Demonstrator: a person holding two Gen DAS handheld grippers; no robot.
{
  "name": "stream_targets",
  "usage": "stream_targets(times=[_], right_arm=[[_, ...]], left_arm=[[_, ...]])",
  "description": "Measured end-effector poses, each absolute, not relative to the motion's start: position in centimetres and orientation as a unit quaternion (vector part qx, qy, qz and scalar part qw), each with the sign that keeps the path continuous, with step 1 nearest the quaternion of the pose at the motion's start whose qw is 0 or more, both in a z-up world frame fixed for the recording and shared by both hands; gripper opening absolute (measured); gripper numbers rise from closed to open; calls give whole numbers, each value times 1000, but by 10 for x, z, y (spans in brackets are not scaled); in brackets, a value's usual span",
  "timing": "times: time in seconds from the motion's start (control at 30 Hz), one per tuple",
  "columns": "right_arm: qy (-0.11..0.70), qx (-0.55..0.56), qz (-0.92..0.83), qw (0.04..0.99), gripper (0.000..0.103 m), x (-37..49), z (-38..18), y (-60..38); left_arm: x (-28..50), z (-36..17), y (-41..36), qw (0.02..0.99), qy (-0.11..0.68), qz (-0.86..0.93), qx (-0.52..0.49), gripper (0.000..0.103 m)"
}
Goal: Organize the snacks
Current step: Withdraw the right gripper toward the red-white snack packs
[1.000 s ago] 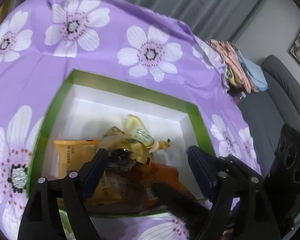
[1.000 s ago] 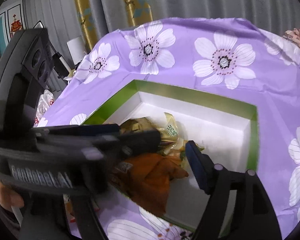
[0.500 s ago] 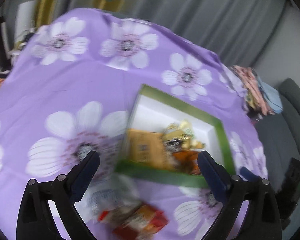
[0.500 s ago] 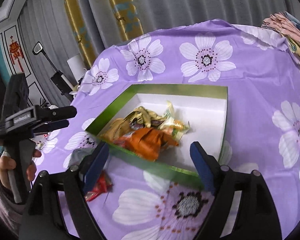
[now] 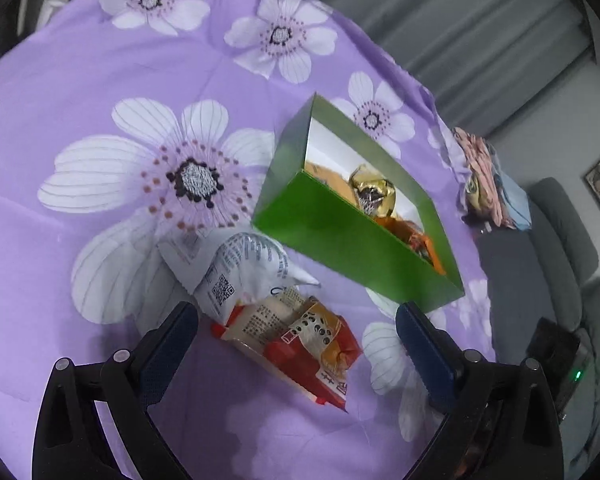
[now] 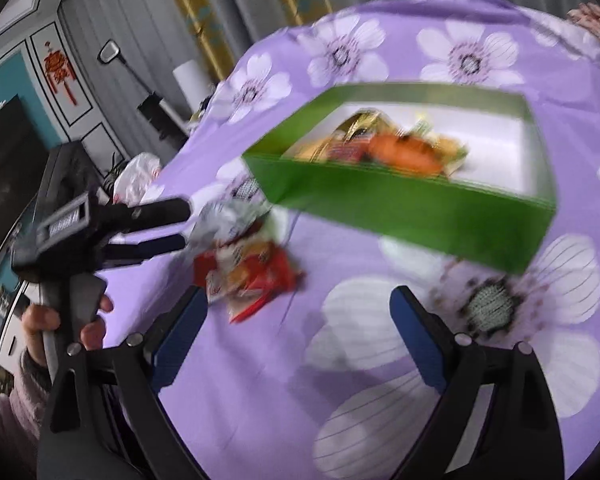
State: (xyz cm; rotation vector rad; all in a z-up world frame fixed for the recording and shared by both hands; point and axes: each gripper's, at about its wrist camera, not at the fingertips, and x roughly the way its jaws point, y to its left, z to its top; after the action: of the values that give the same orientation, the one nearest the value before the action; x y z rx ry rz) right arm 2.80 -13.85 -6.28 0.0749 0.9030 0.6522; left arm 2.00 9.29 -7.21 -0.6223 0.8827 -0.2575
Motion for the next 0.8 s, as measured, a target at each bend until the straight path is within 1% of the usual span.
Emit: stream_targets(times=[0.17,0.47,0.63,0.73,0.8], right_arm=[[435,26,323,840,91,21,-69,-119],[441,18,326,836,91,21,-72,-107],[439,1,329,836,89,19,-74,-101],[436,-2,333,836,87,22,-73,-98],[433,-2,336,836,87,25,-72,-95]], left_arm=[[17,-74,89,842,421,-152,-301,99],[16,-84,99,803,432,-195,-361,99],[12,-77,96,810,420,-203,-356,99],[11,-73,92,817,415,-206,-344,95],[12,-73,89,820,418,-203,-335,85]])
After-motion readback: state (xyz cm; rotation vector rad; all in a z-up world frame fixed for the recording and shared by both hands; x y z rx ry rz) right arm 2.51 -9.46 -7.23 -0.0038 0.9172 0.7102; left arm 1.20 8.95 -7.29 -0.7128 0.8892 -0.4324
